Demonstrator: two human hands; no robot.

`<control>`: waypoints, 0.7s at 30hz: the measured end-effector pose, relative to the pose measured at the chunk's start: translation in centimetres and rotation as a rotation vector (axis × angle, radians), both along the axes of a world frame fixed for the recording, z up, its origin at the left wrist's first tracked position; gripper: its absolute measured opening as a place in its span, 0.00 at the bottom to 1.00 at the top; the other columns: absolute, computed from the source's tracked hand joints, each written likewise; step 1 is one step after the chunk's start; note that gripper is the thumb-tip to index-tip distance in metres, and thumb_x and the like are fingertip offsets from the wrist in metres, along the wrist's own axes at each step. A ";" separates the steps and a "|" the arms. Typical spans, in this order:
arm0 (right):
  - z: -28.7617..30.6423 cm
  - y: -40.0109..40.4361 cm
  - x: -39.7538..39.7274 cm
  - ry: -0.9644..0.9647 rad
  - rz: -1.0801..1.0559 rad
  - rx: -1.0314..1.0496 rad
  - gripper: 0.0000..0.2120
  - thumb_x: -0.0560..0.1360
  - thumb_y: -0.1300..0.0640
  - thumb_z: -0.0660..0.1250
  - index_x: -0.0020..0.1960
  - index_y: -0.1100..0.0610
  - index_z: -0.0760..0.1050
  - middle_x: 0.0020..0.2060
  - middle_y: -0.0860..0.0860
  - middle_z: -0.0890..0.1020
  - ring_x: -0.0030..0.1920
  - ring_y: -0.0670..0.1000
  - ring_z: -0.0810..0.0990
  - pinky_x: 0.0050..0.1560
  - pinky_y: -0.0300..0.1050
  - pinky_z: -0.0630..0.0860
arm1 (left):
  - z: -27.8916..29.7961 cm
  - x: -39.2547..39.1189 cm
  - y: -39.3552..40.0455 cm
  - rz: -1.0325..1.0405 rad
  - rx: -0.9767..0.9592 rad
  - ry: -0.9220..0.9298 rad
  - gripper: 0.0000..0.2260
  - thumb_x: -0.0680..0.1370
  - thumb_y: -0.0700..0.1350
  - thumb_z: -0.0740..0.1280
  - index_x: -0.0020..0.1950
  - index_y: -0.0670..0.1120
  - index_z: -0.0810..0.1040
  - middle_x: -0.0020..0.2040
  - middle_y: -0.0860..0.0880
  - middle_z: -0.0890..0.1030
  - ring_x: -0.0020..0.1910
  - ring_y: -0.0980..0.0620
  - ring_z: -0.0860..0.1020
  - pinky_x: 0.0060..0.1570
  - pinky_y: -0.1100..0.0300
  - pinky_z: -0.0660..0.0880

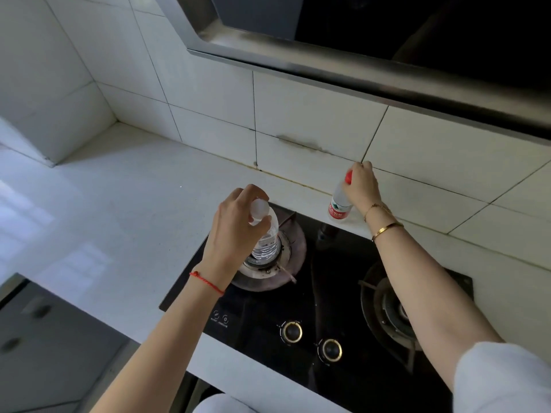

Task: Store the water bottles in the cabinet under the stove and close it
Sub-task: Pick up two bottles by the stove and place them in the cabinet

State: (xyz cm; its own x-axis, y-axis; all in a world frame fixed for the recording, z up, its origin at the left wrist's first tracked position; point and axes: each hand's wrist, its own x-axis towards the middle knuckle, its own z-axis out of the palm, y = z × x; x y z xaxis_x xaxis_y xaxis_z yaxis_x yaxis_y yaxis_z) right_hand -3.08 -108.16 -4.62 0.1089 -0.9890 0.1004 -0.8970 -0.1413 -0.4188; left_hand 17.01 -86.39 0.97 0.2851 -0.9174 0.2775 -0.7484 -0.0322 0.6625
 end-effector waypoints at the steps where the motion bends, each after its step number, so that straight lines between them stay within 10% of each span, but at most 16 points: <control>1: -0.2 0.9 -0.1 -0.015 0.012 -0.014 0.11 0.76 0.64 0.65 0.58 0.65 0.71 0.60 0.60 0.70 0.56 0.61 0.75 0.56 0.49 0.74 | 0.0 -0.1 0.4 0.008 0.002 0.003 0.13 0.70 0.39 0.73 0.51 0.48 0.76 0.45 0.51 0.78 0.35 0.59 0.73 0.33 0.70 0.66; 11: 2.5 14.1 -1.7 -0.205 0.138 -0.343 0.08 0.76 0.62 0.66 0.53 0.63 0.72 0.53 0.58 0.72 0.48 0.55 0.76 0.48 0.40 0.72 | 0.9 -0.3 6.7 0.009 -0.051 0.011 0.13 0.69 0.37 0.74 0.49 0.48 0.77 0.46 0.51 0.80 0.35 0.60 0.73 0.33 0.74 0.67; 21: 5.1 32.5 -1.4 -0.221 0.114 -0.232 0.09 0.74 0.63 0.67 0.54 0.62 0.74 0.54 0.55 0.72 0.48 0.50 0.75 0.51 0.38 0.69 | 1.3 0.9 17.9 -0.128 -0.098 0.008 0.12 0.68 0.38 0.75 0.49 0.48 0.78 0.43 0.52 0.80 0.34 0.56 0.76 0.33 0.73 0.69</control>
State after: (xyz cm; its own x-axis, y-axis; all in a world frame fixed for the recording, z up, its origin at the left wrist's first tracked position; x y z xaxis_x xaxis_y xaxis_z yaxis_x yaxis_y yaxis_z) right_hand -4.48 -75.71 0.43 0.1683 -0.9197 0.3547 -0.7607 -0.3500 -0.5466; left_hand 17.86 -68.52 2.29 0.1698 -0.9151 0.3658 -0.7367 0.1286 0.6638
